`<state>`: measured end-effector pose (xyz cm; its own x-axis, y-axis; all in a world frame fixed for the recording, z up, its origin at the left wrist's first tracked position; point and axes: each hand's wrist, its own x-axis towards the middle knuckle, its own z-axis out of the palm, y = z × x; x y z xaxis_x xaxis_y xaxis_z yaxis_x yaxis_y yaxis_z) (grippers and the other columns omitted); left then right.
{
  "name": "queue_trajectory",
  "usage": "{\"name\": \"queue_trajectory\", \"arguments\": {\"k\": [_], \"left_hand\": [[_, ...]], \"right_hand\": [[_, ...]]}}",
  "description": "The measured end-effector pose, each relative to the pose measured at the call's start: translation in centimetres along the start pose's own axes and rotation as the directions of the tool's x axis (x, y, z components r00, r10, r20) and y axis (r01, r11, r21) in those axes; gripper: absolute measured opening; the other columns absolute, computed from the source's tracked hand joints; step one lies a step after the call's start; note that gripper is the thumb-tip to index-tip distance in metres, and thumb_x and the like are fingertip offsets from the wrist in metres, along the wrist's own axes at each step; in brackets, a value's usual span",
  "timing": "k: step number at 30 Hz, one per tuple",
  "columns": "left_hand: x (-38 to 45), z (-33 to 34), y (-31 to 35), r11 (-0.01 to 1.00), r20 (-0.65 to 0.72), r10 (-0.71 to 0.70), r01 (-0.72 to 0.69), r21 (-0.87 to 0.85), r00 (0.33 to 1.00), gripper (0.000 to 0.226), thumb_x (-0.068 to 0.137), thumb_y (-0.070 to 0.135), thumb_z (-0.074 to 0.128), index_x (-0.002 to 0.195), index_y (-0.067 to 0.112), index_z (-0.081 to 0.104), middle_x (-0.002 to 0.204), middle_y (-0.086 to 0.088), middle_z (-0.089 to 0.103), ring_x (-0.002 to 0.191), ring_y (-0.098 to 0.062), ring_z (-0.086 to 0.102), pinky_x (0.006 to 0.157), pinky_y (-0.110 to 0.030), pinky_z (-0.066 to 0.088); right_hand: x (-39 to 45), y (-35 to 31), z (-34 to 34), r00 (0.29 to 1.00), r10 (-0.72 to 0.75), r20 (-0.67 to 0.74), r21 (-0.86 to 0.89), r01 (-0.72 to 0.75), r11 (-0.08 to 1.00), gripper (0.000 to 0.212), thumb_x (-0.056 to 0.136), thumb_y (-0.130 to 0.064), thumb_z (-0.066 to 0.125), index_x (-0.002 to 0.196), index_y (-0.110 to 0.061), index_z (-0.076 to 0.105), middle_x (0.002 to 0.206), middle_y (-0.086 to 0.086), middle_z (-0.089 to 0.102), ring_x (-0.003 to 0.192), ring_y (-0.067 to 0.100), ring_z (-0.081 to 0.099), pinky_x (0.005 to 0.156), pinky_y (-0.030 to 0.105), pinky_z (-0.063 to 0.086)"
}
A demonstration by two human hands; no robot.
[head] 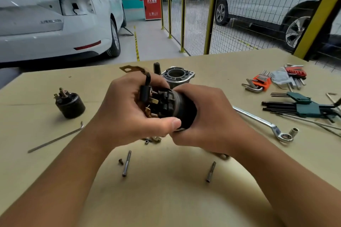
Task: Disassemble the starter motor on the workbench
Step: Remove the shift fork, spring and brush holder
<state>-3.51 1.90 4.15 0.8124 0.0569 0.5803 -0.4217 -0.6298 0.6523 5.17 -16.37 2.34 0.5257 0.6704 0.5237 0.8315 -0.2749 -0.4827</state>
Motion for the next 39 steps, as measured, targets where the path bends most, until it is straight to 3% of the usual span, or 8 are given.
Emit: {"name": "queue_trajectory", "arguments": {"k": [7,15,20,24,28,33,37,39], "left_hand": [[0.2,0.0,0.6,0.997,0.053,0.032,-0.035,0.063,0.998,0.057,0.050,0.041,0.093,0.102,0.025,0.075,0.096,0.008,0.072,0.094,-0.018,0.072,0.077,-0.040,0.062],[0.3,0.0,1.0,0.990,0.059,0.055,-0.063,0.128,0.997,0.057,0.053,0.048,0.090,0.103,0.025,0.075,0.095,0.009,0.073,0.089,-0.010,0.070,0.072,-0.013,0.050],[0.2,0.2,0.8,0.985,0.039,0.032,-0.038,0.169,0.999,0.064,0.053,0.051,0.091,0.106,0.019,0.076,0.098,0.008,0.074,0.092,-0.010,0.071,0.078,-0.027,0.058],[-0.1,0.5,0.1,0.999,-0.014,-0.041,0.041,-0.010,0.999,0.060,0.059,0.045,0.090,0.108,0.014,0.075,0.098,0.004,0.078,0.095,-0.013,0.076,0.078,-0.023,0.061],[-0.6,1.3,-0.2,0.952,-0.014,-0.190,0.181,-0.246,0.982,0.069,0.057,0.038,0.091,0.119,0.019,0.068,0.112,0.004,0.075,0.103,-0.016,0.075,0.079,-0.028,0.063],[-0.8,2.6,-0.3,0.942,-0.132,-0.205,0.159,-0.297,0.970,0.071,0.052,0.034,0.100,0.112,0.018,0.064,0.109,0.004,0.076,0.095,-0.012,0.077,0.074,-0.025,0.062],[-1.4,4.8,0.0,0.914,-0.342,-0.343,0.227,-0.336,0.875,0.052,0.052,0.050,0.092,0.085,0.022,0.064,0.088,0.005,0.075,0.078,-0.014,0.073,0.069,-0.034,0.063],[-1.5,6.0,0.2,0.835,-0.277,-0.427,0.257,-0.486,0.861,0.047,0.058,0.047,0.089,0.089,0.020,0.066,0.092,0.000,0.075,0.087,-0.021,0.075,0.079,-0.045,0.064]], "right_hand": [[-0.2,0.6,-1.5,0.999,-0.028,0.038,-0.205,0.036,0.978,0.066,0.051,-0.044,0.074,0.115,-0.032,0.066,0.092,-0.010,0.066,0.085,0.020,0.059,0.076,0.042,0.050],[-0.2,0.7,-2.0,0.998,-0.031,0.046,-0.266,0.042,0.963,0.067,0.053,-0.048,0.072,0.118,-0.033,0.065,0.093,-0.010,0.065,0.085,0.019,0.057,0.077,0.038,0.045],[-0.3,0.6,-1.9,0.999,-0.002,0.040,-0.330,0.015,0.944,0.064,0.054,-0.050,0.069,0.115,-0.035,0.065,0.091,-0.010,0.065,0.082,0.021,0.059,0.078,0.039,0.046],[-0.5,0.9,-1.8,0.998,0.061,0.035,-0.108,-0.057,0.993,0.052,0.051,-0.053,0.073,0.099,-0.034,0.067,0.076,-0.013,0.063,0.068,0.010,0.060,0.059,0.037,0.053],[-0.5,1.9,-1.5,0.993,0.117,0.022,0.139,-0.119,0.983,0.043,0.048,-0.048,0.081,0.086,-0.034,0.068,0.072,-0.009,0.062,0.061,0.011,0.059,0.047,0.021,0.044],[-0.5,2.4,-1.2,0.990,0.140,-0.024,0.298,-0.127,0.946,0.041,0.049,-0.038,0.085,0.087,-0.030,0.071,0.074,-0.004,0.066,0.064,0.016,0.064,0.051,0.038,0.053],[-0.8,2.2,-0.9,0.959,0.107,-0.261,0.211,-0.051,0.976,0.060,0.056,-0.034,0.091,0.111,-0.027,0.067,0.095,-0.013,0.070,0.088,0.006,0.068,0.068,0.028,0.058],[-0.8,2.3,-0.9,0.930,0.047,-0.366,0.100,-0.011,0.995,0.069,0.059,-0.036,0.094,0.117,-0.019,0.062,0.102,-0.011,0.069,0.092,0.006,0.067,0.071,0.029,0.057]]}}
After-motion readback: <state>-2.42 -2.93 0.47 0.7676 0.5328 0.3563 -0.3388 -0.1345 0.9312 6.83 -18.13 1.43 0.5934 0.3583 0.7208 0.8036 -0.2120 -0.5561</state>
